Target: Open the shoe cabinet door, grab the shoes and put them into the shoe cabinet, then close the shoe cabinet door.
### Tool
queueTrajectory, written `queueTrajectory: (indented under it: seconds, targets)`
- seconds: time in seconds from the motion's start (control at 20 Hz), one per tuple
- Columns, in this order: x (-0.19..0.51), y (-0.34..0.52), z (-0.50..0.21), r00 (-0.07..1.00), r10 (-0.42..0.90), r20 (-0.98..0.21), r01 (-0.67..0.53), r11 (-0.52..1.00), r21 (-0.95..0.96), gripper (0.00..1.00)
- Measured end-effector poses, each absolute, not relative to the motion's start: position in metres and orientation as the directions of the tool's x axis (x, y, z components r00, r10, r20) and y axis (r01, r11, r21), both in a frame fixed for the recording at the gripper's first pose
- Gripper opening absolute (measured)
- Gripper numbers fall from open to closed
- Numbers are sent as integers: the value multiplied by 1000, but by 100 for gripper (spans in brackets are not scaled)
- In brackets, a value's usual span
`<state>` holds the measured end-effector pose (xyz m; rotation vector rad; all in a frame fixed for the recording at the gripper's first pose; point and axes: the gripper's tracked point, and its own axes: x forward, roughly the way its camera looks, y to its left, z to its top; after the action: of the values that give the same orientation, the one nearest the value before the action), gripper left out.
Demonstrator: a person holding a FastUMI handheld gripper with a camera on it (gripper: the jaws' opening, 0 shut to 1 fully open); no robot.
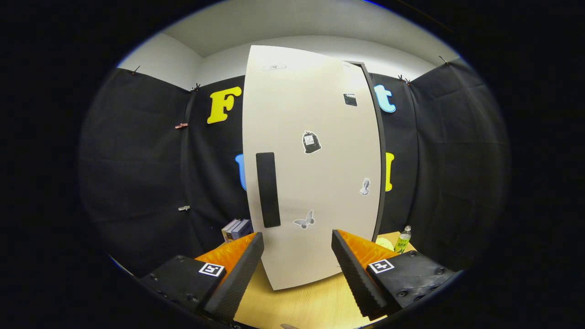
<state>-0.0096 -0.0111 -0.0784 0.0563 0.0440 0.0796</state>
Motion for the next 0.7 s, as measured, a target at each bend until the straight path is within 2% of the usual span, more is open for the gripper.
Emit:
queueTrajectory:
  seconds: [0.7]
  targets:
    - [7, -9, -80, 995, 97, -33, -96, 994, 46, 98]
